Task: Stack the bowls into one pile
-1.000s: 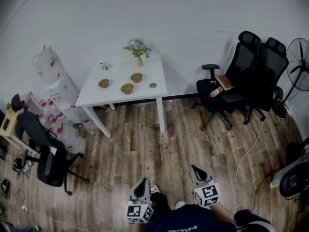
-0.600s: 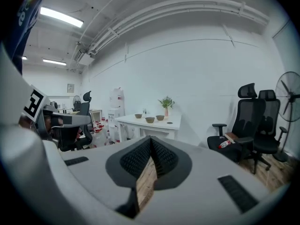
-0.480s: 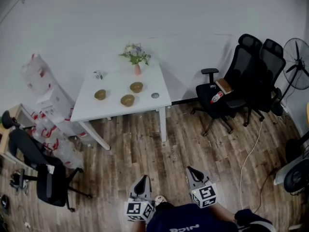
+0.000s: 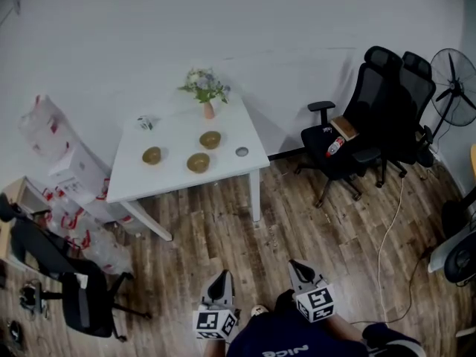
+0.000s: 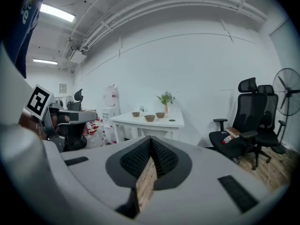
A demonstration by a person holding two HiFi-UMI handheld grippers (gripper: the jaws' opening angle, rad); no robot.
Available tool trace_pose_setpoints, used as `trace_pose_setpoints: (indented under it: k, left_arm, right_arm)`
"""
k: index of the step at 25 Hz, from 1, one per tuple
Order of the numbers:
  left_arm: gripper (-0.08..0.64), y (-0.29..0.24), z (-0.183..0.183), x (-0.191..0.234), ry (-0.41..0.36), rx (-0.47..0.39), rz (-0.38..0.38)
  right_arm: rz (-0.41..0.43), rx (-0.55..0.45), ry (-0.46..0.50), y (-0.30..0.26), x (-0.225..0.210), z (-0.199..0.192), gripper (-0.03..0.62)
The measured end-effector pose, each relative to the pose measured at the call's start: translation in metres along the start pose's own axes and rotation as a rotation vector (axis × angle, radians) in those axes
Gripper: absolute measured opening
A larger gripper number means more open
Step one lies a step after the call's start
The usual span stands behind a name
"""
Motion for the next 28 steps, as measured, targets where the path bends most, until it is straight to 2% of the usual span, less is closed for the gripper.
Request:
trace_pose_setpoints:
  k: [8,17,21,28]
  left_arm:
    - [0.020,-0.025,-0.011,0.014,0.031,0.054,0.007]
    - [0.020,-0.084,0.012,0.046,0.039,0.114,0.099]
    - [0.020,-0.119,0.024,0.061,0.039,0.056,0.126]
    - [0.020,-0.181,0.046,0.074,0.036,0.052,0.188]
  right_arm:
    - [0.023,0.031,-0.002,-0.039,-0.011,0.001,0.023]
    - [0.150,0.046,0.010,-0.131,-0.039,0.033,0.023]
    - [0.210,0.019,0.030,-0.175,-0.054,0.058,0.023]
    - [0.282,0.027,0.026,-0.236,-0.093,0.083,0.023]
Point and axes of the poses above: the fingertips, and each gripper's own axes: y backward along the fingers, x to its left, z out of its top, the point moved 1 cm from there along y, backward along the fingers, and after that the axes turned 4 degrees about x, right-handed, at the moved point
